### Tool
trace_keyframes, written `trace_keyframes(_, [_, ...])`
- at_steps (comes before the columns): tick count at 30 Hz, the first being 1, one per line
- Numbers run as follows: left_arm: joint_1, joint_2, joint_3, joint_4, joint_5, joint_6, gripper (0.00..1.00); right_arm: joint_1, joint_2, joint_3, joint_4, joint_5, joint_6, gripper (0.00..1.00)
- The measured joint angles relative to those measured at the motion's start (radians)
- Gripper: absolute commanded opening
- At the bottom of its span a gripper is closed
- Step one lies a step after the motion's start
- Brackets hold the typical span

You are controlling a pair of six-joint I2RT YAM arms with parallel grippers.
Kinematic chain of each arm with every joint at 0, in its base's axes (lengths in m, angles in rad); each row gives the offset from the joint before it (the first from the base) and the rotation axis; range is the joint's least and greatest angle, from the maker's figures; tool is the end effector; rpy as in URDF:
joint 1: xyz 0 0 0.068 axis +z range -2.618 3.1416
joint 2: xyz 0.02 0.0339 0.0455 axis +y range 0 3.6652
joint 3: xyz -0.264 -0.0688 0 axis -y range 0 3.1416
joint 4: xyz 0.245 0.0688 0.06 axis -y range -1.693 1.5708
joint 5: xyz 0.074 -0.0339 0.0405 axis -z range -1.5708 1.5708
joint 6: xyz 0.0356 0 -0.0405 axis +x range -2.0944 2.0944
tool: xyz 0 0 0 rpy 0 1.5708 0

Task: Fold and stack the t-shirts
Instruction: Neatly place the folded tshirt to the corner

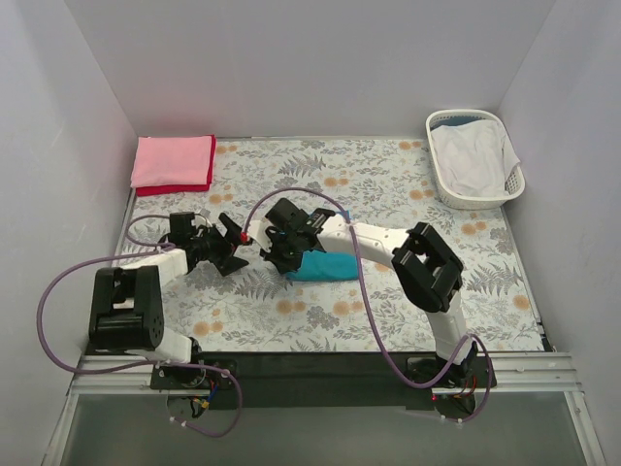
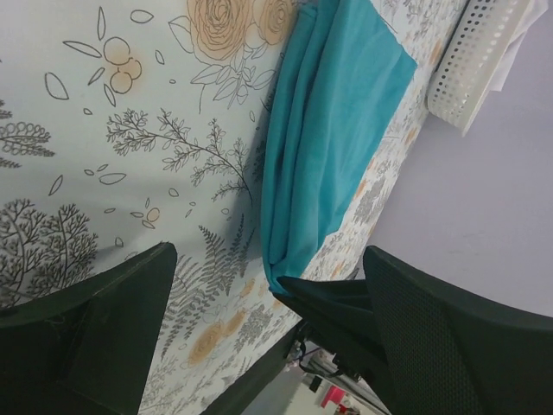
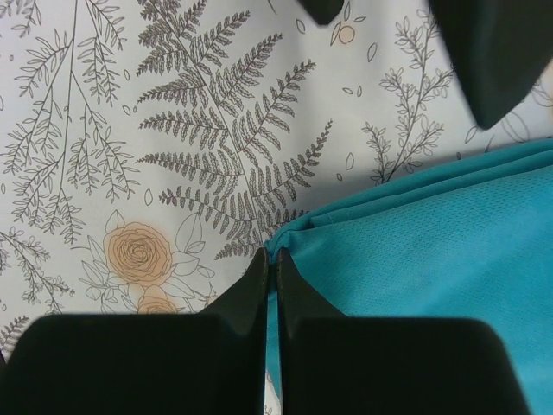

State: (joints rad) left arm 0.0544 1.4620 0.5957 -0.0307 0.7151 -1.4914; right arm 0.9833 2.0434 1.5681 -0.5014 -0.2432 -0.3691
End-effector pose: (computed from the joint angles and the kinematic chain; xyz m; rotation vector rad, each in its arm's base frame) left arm 0.2596 -0.0092 0.1493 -1.6625 2.2200 -1.4075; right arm 0.2402 0.3762 0.1998 -1.6998 1.9633 0.5424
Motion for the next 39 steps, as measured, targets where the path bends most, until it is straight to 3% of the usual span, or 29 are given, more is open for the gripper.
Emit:
trace_keyframes(17, [-0.231, 0.213, 0.024, 0.316, -0.107, -0.241, 0.82, -0.035, -0.026, 0.002, -0.002, -0.084, 0.034, 0.01])
trace_keyframes(28, [-0.257, 0.333, 0.134, 0.341, -0.174, -0.269, 0.56, -0.056, -0.026, 0.05, -0.005, -0.119, 0.101, 0.01])
trace_keyframes(34, [-0.261, 0.376, 0.184, 0.331, -0.209, -0.265, 0.45, -0.056, -0.025, 0.061, -0.005, -0.126, 0.117, 0.01])
trace_keyframes(39, [-0.269, 0.411, 0.23, 0.324, -0.23, -0.263, 0.43, -0.057, -0.023, 0.087, -0.005, -0.126, 0.133, 0.01])
